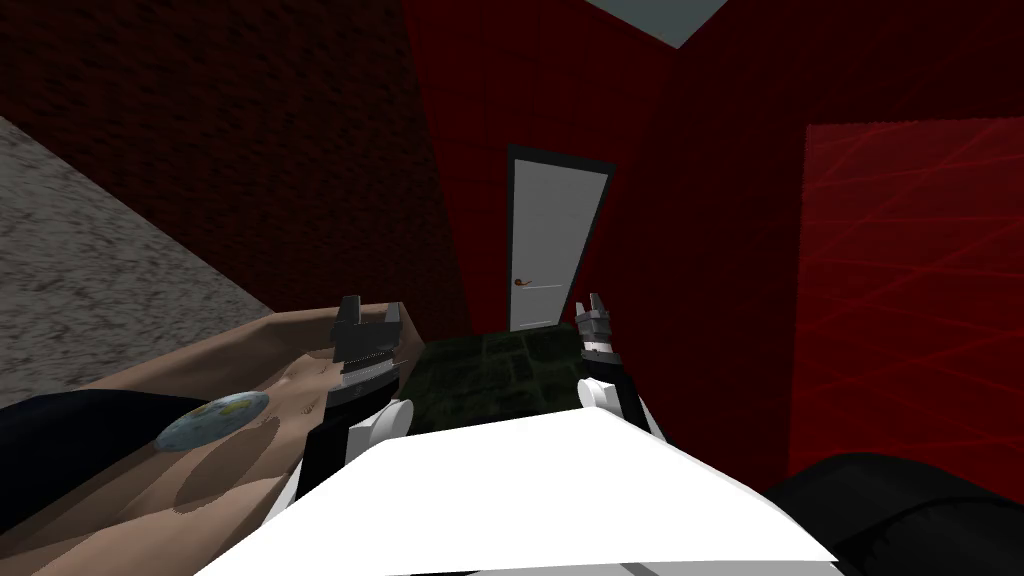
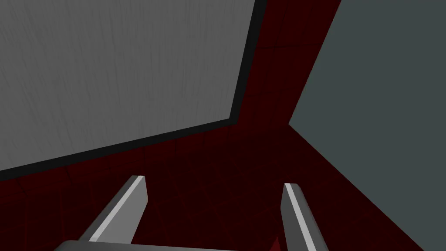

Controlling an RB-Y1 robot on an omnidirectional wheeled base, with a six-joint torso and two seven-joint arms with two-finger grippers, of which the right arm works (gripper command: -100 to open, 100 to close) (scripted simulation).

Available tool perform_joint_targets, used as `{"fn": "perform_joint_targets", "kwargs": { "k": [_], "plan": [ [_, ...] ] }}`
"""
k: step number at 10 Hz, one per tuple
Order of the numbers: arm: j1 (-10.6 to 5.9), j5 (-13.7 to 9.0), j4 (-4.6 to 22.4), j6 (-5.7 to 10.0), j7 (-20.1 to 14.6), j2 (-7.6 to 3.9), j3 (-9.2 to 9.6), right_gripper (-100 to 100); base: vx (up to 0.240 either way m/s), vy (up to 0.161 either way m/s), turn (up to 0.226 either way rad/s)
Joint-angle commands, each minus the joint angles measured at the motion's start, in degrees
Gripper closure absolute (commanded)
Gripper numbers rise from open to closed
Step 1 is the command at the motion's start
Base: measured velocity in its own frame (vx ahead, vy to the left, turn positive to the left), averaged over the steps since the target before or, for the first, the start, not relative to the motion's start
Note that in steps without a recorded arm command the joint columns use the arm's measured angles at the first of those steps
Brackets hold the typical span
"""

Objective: Pull the door open

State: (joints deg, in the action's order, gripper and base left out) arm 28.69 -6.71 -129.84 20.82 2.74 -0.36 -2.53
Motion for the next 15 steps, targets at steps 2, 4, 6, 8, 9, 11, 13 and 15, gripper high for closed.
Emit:
{"fn": "perform_joint_targets", "kwargs": {
  "k": [2, 4, 6, 8, 9, 11, 13, 15],
  "plan": [
    [-0.85, 0.06, 2.7, 0.52, -0.28, -0.75, -0.11, -100, 0.167, 0.039, 0.05],
    [-1.59, 0.11, 5.03, 0.96, -0.52, -1.35, -0.2, -100, 0.114, -0.029, 0.035],
    [-2.18, 0.15, 6.87, 1.32, -0.72, -1.81, -0.27, -100, 0.09, -0.022, 0.04],
    [-2.88, 0.2, 9.09, 1.74, -0.95, -2.33, -0.36, -100, 0.095, -0.001, 0.034],
    [-3.25, 0.23, 10.25, 1.96, -1.07, -2.59, -0.41, -100, 0.1, 0.006, 0.048],
    [-4.03, 0.28, 12.71, 2.44, -1.32, -3.14, -0.5, -100, 0.091, -0.009, 0.042],
    [-4.88, 0.34, 15.39, 2.95, -1.6, -3.72, -0.61, -100, 0.097, -0.006, 0.046],
    [-5.77, 0.4, 18.21, 3.49, -1.9, -4.31, -0.72, -100, 0.105, -0.006, 0.054]
  ]
}}
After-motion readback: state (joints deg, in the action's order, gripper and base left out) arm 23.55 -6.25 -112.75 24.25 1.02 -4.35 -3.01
